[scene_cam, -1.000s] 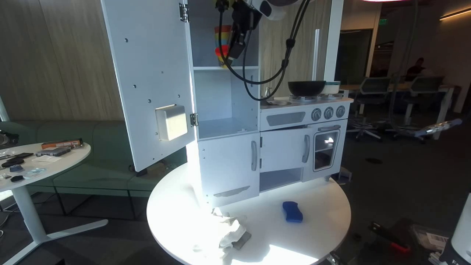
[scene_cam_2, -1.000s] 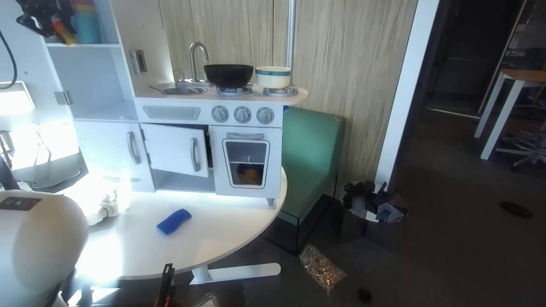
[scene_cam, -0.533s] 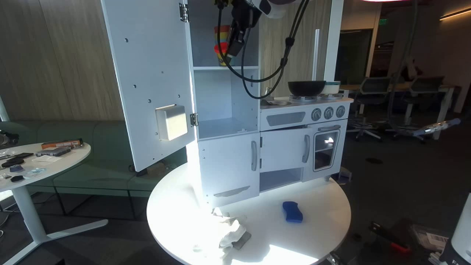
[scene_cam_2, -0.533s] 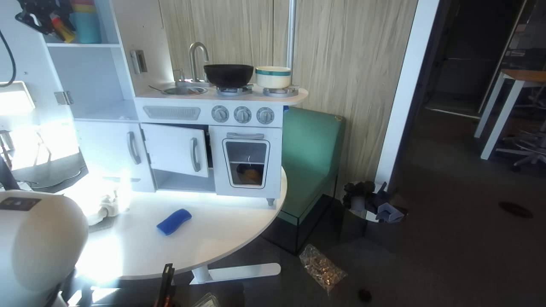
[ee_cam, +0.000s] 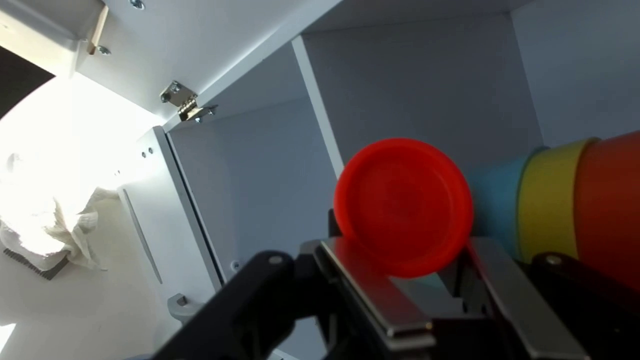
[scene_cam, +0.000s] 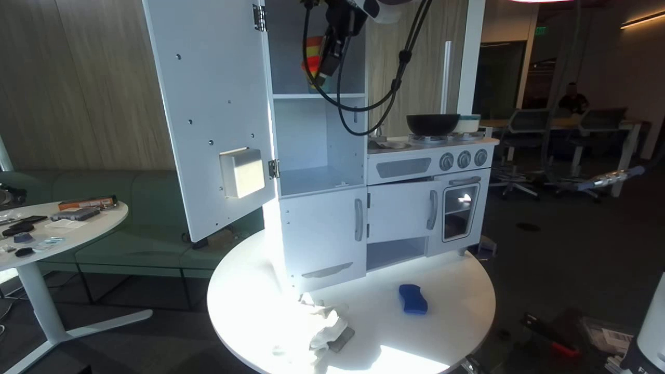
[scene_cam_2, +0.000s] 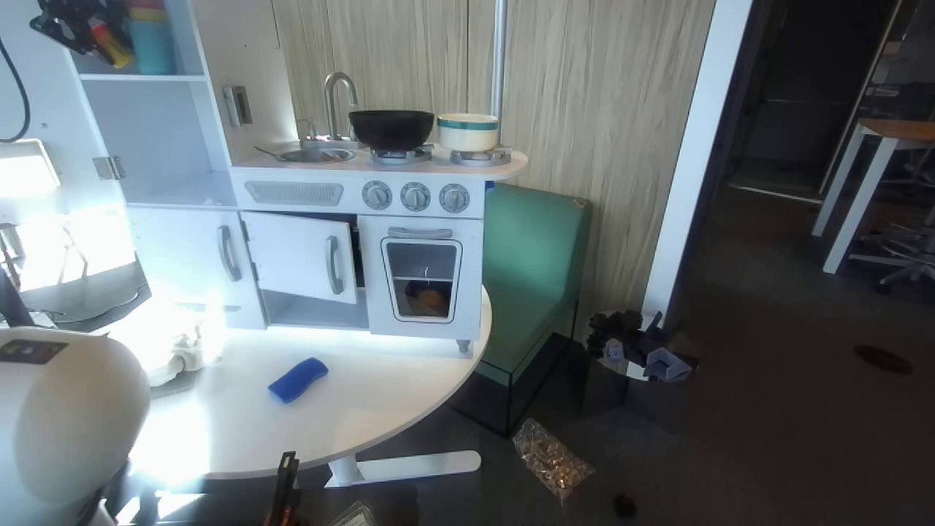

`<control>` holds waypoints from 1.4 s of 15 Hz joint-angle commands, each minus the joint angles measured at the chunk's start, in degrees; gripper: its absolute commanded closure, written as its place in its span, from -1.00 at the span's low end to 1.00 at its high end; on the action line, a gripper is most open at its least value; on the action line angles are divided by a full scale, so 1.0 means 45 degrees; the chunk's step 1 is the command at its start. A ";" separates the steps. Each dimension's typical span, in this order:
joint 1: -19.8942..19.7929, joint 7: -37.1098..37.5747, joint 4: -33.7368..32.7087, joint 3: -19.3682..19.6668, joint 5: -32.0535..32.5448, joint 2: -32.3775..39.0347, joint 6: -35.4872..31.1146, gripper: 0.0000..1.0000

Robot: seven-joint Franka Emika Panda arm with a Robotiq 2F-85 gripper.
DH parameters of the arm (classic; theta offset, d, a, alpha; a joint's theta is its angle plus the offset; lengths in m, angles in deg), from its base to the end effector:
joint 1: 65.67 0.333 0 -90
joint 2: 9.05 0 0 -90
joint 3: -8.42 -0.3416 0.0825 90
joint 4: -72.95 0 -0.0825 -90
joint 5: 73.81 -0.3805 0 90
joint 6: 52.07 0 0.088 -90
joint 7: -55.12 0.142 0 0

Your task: Open the cabinet door and move the objects from the lower shelf onto the top shelf

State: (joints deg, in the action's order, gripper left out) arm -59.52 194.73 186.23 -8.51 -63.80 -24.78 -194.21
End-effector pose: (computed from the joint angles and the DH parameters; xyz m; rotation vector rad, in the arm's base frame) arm 0.4910 0.2287 0.6700 -1.3732 1.9557 -0.4359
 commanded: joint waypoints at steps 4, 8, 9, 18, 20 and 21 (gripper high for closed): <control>-0.0296 0.0667 0.0157 -0.0236 0.0529 0.0027 -0.0510 0.63; -0.0296 0.0834 0.0695 -0.0216 0.0565 -0.0238 -0.0786 0.63; -0.0296 0.0852 0.0820 -0.0205 0.0551 -0.0311 -0.0886 0.63; -0.0632 0.2015 -0.2525 -0.1030 0.3303 0.1569 -0.0356 0.63; -0.0505 0.2130 -0.3114 -0.0961 0.3832 0.2065 -0.0272 0.63; -0.0419 0.2170 -0.3394 -0.0889 0.3960 0.2323 -0.0185 0.63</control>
State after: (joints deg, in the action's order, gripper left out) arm -61.60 203.05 177.28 -12.35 -49.03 -18.75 -196.44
